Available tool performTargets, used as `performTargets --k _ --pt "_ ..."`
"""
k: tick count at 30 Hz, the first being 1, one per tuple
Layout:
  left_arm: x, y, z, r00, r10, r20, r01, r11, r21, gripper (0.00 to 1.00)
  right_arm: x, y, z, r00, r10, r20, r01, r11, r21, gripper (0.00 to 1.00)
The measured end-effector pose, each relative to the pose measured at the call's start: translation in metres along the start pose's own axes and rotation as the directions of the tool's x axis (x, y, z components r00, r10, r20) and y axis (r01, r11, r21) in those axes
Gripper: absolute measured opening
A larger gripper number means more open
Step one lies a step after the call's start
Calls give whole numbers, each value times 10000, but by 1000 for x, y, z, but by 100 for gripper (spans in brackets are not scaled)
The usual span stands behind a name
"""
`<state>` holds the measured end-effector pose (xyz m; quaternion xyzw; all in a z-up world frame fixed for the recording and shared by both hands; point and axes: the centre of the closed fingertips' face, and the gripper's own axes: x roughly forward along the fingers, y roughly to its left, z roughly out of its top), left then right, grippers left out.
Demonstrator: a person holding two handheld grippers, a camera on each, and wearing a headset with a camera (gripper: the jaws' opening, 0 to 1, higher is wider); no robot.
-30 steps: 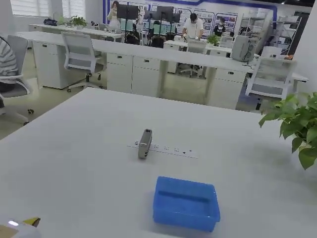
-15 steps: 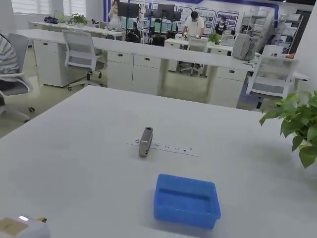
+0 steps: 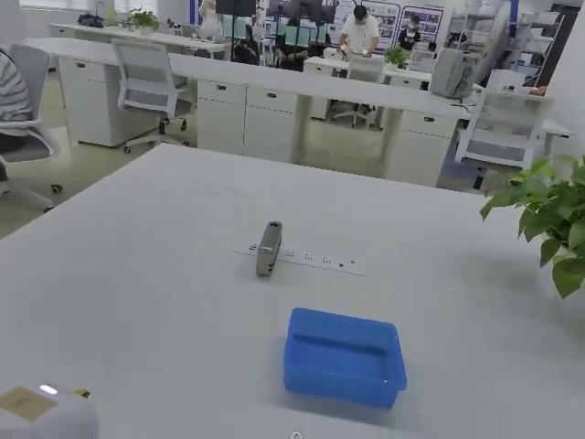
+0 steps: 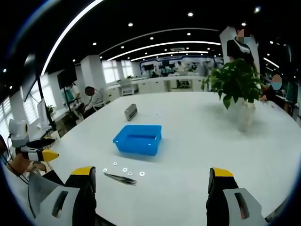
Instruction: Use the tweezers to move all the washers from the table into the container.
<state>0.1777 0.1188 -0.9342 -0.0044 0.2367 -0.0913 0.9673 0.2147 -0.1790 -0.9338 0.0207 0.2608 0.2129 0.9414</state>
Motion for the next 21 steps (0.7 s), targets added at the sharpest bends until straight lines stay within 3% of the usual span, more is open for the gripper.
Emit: performTargets --k 6,15,21 --pt "4 -5 2 9998 -218 -7 218 9995 211 99 3 0 1 10000 -37 -20 37 10000 -70 99" --pt "16 -21 2 9959 -869 -265 884 9943 601 96 5 -2 1 9997 -211 -113 213 9997 156 99" --pt "20 -20 5 9952 -958 -200 968 9934 618 96 7 -5 5 9992 -374 -120 377 9988 316 99"
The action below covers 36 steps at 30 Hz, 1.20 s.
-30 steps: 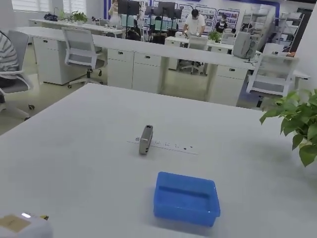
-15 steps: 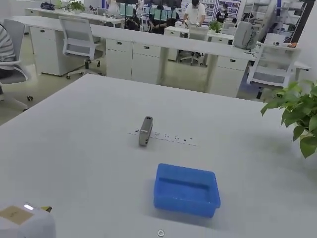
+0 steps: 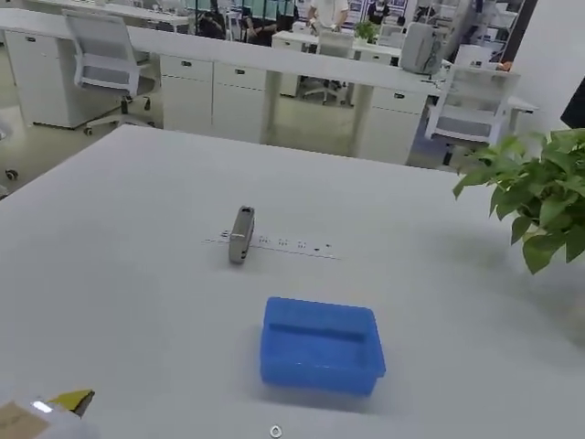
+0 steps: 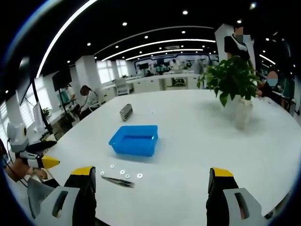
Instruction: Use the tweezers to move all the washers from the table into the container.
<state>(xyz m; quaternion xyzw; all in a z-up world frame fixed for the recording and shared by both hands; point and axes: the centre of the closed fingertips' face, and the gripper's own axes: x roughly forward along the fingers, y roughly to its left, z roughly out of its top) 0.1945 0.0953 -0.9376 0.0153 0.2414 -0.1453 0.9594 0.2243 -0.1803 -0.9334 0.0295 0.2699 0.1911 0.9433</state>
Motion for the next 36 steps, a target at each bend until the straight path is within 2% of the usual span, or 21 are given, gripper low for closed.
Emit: performTargets --k 4,8,9,12,14,17,19,20,21,23,24,25,26,27,28,29,30,32,33,34,36 --pt "3 3 0 10000 5 -61 -4 9999 133 95 1 -2 1 9999 -112 27 112 9999 14 99" --pt "9 -1 -1 9986 -408 -323 427 9973 601 93 3 -6 -2 9998 -190 4 190 9997 129 99" --pt "12 -6 0 9959 -791 -437 828 9926 890 92 4 -7 -3 9998 -183 -5 183 9997 176 99" --pt "20 -14 0 9876 -1399 -710 1493 9773 1501 87 6 -8 -6 9998 -159 -97 162 9994 318 98" --pt "26 -20 -2 9783 -1838 -956 1981 9652 1710 84 8 -8 -8 9997 -114 -202 121 9993 344 98" --pt "34 -31 -5 9587 -2532 -1294 2760 9381 2094 77 10 -8 -10 9993 -64 -363 75 9996 289 98" --pt "38 -40 -6 9388 -3070 -1562 3366 9140 2267 74 12 -7 -10 9990 0 -449 10 9997 229 98" --pt "39 -46 -9 9202 -3419 -1905 3817 8914 2445 73 13 -7 -10 9989 18 -476 -8 9998 200 98" --pt "41 -48 -11 9084 -3574 -2171 4070 8747 2633 71 15 -8 -10 9987 34 -505 -26 9999 167 98" --pt "45 -52 -14 8907 -3774 -2533 4427 8468 2948 67 16 -8 -10 9984 87 -550 -78 9998 160 98" --pt "46 -57 -16 8711 -3971 -2889 4779 8209 3126 65 17 -7 -11 9983 110 -565 -101 9998 169 98" --pt "49 -58 -16 8675 -4009 -2945 4850 8131 3220 65 18 -7 -11 9982 153 -574 -143 9997 178 98" --pt "54 -60 -12 8717 -4039 -2777 4815 8115 3312 66 18 -6 -12 9982 173 -576 -162 9997 191 98" --pt "55 -64 -13 8546 -4263 -2965 5109 7924 3333 63 18 -5 -12 9982 199 -567 -187 9996 213 98" --pt "59 -66 -14 8446 -4390 -3064 5270 7826 3312 60 19 -4 -12 9982 220 -560 -208 9995 225 98" --pt "62 -68 -14 8410 -4454 -3072 5336 7768 3344 56 19 -3 -12 9982 237 -557 -225 9995 223 98" --pt "65 -72 -17 8198 -4638 -3357 5653 7489 3458 53 18 -2 -12 9981 238 -567 -226 9995 220 98" --pt "71 -75 -20 8085 -4668 -3585 5822 7233 3713 44 18 -1 -14 9978 265 -609 -252 9994 229 97" --pt "73 -79 -24 7858 -4816 -3879 6129 6905 3843 41 17 -1 -15 9977 263 -630 -248 9994 243 97" --pt "74 -82 -27 7691 -4939 -4056 6334 6734 3812 36 17 -1 -15 9975 257 -651 -241 9994 253 97" --pt "80 -84 -32 7540 -5022 -4233 6512 6557 3820 25 16 -2 -17 9971 241 -717 -222 9994 266 97"
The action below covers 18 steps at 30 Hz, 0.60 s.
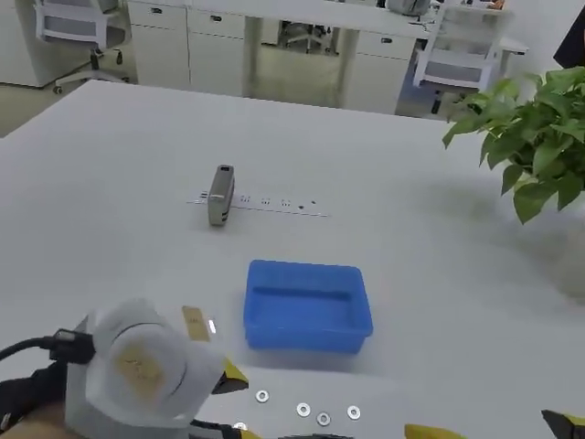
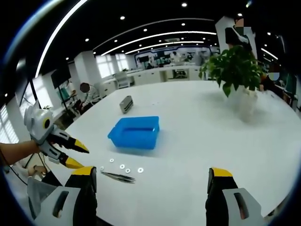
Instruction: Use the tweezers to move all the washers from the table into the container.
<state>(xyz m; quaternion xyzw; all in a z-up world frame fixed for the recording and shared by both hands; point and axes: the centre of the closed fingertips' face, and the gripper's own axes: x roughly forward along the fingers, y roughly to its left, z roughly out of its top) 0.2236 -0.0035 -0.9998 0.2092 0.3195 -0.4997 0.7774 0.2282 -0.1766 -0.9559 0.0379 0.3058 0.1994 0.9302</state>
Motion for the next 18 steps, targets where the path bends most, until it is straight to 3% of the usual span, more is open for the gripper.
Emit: performTargets --k 8,18 --pt "28 4 -21 9929 -468 -1093 561 9949 835 9 -5 -3 -1 9999 -6 -150 5 10000 -19 98" --pt "49 3 -46 9777 -665 -1992 921 9883 1219 6 -1 -1 6 9995 249 -196 -252 9995 -188 98"
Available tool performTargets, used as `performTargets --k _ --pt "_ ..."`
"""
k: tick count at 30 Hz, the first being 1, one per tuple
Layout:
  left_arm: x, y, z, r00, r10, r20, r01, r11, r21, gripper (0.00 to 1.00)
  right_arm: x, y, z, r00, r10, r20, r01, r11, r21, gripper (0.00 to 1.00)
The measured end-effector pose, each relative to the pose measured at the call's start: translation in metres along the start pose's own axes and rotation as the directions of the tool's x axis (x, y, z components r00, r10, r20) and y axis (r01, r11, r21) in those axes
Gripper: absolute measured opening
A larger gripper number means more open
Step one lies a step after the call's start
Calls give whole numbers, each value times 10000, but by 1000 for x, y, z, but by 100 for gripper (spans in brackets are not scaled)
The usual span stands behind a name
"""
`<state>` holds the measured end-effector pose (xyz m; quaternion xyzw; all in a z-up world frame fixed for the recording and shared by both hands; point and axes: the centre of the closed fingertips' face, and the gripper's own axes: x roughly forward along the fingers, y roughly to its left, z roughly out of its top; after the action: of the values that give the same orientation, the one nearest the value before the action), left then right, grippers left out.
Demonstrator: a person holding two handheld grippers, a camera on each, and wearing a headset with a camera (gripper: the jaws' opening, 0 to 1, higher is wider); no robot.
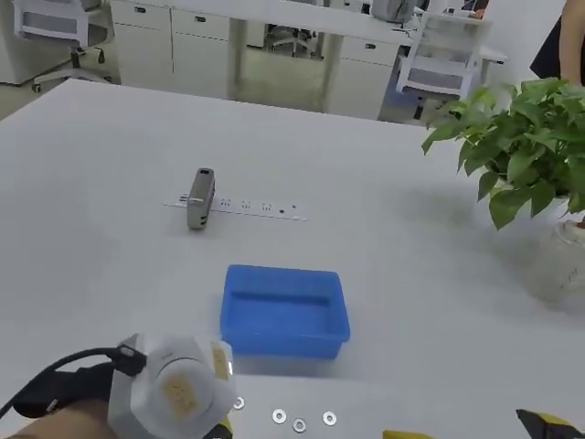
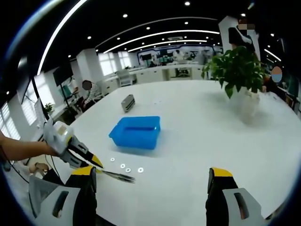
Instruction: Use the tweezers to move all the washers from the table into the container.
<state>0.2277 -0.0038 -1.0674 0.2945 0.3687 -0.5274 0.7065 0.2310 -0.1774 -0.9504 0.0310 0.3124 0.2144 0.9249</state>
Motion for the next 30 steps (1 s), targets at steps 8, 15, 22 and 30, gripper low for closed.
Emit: performTargets --k 8,15,22,30 --pt "4 -5 3 9997 -17 -255 33 9980 639 0 4 8 1 9993 381 -41 -381 9993 -39 98" --pt "2 -6 6 9992 146 -381 -114 9964 839 0 6 14 2 9964 844 -94 -846 9962 -227 97" --pt "-20 -11 21 9954 869 -403 -839 9940 698 0 0 26 8 9897 1408 264 -1401 9898 -257 97" --pt "-46 -31 39 9889 1456 -312 -1449 9892 212 0 -19 36 5 9765 2067 605 -2071 9783 20 97"
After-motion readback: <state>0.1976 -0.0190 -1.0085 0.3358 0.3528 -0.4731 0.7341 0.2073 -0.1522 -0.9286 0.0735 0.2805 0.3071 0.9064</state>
